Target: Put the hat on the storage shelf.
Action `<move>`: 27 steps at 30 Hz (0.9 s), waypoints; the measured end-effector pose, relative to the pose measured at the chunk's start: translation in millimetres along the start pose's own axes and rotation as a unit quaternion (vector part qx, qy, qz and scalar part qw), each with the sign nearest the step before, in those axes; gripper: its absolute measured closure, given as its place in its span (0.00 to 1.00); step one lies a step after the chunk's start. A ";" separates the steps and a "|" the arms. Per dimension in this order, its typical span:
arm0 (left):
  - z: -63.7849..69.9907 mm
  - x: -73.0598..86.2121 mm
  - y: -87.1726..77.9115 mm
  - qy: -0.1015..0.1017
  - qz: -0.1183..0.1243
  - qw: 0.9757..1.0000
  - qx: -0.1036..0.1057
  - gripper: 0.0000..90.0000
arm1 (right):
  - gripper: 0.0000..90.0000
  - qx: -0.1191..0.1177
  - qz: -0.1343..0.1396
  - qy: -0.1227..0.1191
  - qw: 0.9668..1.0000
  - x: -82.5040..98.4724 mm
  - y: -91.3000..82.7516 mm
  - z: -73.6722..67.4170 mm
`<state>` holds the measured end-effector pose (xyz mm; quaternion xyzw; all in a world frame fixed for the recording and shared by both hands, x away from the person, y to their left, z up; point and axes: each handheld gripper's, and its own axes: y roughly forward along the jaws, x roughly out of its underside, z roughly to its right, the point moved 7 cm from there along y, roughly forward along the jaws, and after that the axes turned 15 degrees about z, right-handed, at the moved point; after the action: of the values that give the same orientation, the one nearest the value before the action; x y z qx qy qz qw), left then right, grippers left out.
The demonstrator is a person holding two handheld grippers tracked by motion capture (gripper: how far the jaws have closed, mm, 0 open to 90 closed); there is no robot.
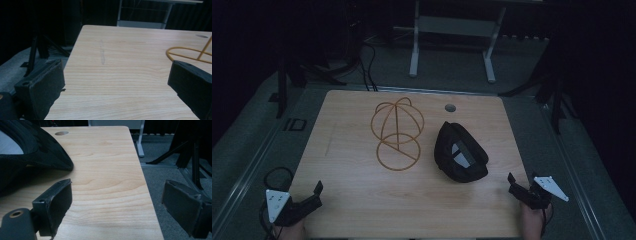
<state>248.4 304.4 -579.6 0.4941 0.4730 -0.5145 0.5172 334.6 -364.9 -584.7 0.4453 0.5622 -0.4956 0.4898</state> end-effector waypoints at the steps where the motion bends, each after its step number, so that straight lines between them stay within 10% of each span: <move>1: 0.0 0.0 0.0 0.000 0.000 1.000 0.000 0.01 | 0.11 0.000 0.000 0.000 1.000 0.0 0.0 0.0; 16: 5.8 2.3 2.1 0.006 -0.010 1.000 0.011 0.01 | 0.11 -0.050 -0.001 0.000 0.999 -8.5 0.9 -5.8; 27: 12.9 4.3 1.7 0.024 -0.029 0.999 0.017 0.01 | 0.11 -0.140 0.025 -0.018 0.990 -81.1 -8.7 -37.1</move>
<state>250.0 291.1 -583.0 0.5013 0.4906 -0.5253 0.4817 331.9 -330.2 -502.1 0.3774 0.6060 -0.4080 0.5691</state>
